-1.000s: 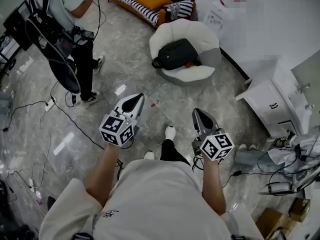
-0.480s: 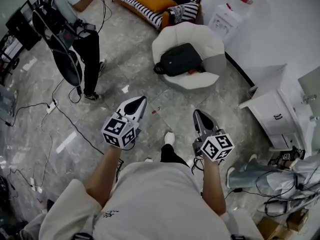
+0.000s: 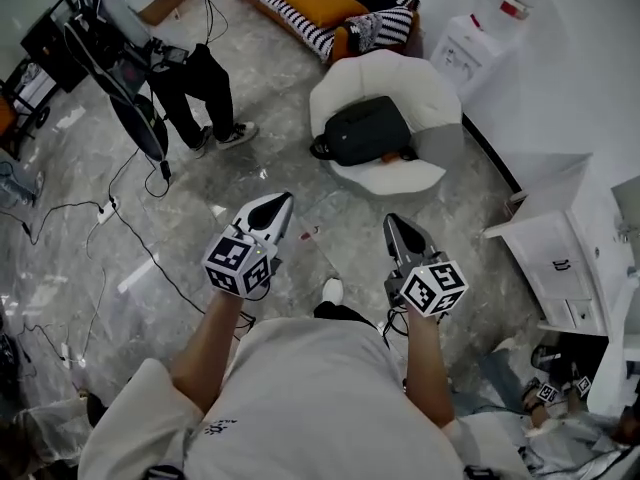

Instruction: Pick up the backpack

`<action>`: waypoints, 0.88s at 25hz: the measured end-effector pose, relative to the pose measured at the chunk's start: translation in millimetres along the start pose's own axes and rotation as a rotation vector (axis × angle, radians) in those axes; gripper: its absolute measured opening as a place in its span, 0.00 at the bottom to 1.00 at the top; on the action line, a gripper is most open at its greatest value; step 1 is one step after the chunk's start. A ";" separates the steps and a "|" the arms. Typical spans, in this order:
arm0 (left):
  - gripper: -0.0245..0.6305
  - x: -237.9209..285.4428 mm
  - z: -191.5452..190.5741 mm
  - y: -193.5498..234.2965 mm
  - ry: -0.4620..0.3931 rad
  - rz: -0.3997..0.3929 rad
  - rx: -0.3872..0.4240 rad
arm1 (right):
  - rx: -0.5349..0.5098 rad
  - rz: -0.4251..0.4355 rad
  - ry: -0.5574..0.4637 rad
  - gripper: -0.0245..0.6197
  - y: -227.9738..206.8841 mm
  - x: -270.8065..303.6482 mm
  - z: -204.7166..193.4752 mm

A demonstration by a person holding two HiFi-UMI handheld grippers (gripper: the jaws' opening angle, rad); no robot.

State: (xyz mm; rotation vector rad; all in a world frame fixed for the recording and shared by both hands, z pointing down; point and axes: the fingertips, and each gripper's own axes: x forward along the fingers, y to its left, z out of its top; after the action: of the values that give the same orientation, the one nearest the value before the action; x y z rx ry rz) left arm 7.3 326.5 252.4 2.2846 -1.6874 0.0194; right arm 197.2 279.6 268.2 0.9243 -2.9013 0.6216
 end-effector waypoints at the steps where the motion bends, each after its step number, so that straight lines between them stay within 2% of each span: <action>1: 0.03 7.9 1.0 0.4 0.002 0.008 0.001 | 0.003 0.010 0.005 0.04 -7.7 5.0 1.8; 11: 0.03 70.9 4.7 5.8 0.022 0.072 -0.002 | 0.027 0.072 0.040 0.04 -71.1 42.1 14.7; 16: 0.03 82.3 6.4 14.1 0.031 0.099 -0.007 | 0.045 0.093 0.049 0.04 -80.9 54.8 14.6; 22: 0.03 94.9 6.3 30.1 0.042 0.094 -0.016 | 0.046 0.103 0.068 0.04 -83.4 77.8 13.7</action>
State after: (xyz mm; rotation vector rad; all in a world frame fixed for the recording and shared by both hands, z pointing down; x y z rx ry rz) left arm 7.5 228.5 271.1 2.1762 -1.7653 0.0731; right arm 181.3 169.7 297.5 0.7468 -2.9000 0.7144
